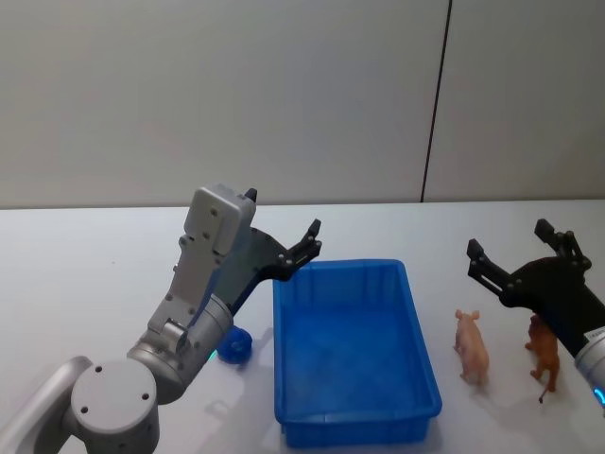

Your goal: Pick up the two dolls from the table and place them into the box.

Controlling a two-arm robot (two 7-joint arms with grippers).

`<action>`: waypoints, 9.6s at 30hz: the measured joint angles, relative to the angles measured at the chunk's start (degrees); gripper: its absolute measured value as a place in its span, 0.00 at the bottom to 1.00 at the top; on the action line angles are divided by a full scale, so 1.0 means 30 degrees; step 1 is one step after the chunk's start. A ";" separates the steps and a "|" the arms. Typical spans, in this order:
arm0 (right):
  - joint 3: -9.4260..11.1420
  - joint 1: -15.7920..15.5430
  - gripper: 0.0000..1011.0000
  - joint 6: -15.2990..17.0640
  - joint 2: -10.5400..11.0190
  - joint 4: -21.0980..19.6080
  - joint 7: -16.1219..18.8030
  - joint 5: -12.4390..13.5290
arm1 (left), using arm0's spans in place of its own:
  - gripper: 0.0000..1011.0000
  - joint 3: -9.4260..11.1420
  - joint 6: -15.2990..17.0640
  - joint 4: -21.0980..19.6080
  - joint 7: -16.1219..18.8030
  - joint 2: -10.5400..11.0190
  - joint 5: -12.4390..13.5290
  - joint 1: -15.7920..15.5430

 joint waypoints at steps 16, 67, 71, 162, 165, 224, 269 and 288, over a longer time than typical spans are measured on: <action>0.0001 0.0001 0.99 0.0000 0.0001 0.0000 0.0001 -0.0001 | 0.99 0.0002 0.0000 0.0000 0.0000 0.0000 0.0000 0.0001; 0.1011 -0.3102 0.99 0.1082 0.1727 -0.1886 -0.2967 0.0820 | 0.99 0.0002 0.0000 -0.0001 0.0000 0.0000 0.0000 0.0000; 0.1277 -0.3743 0.99 0.1616 0.2023 -0.2191 -0.3827 0.1074 | 0.99 0.0002 0.0000 0.0000 0.0000 0.0000 0.0000 0.0000; -0.0065 0.0676 0.31 0.4783 -0.2614 0.4551 -0.5847 -0.0587 | 0.99 0.0001 0.0000 0.0000 0.0000 0.0000 -0.0001 0.0000; -0.0061 0.0675 0.31 0.4494 -0.2591 0.4444 -0.5601 -0.0790 | 0.99 0.0001 -0.0001 -0.0001 0.0000 0.0000 0.0000 0.0001; -0.2242 0.2995 0.31 0.5326 -0.4097 0.1922 0.5982 -0.3617 | 0.99 0.0001 0.0000 -0.0001 -0.0002 0.0000 0.0000 0.0000; -0.2949 0.4557 0.73 0.8805 -0.5232 0.3998 0.4482 -0.6390 | 0.99 0.0000 0.0001 0.0001 -0.0001 0.0000 0.0000 0.0000; -0.1404 0.3396 0.99 0.8298 -0.3511 0.1869 0.3657 -0.4796 | 0.99 0.0000 0.0001 0.0000 -0.0001 0.0000 0.0000 0.0000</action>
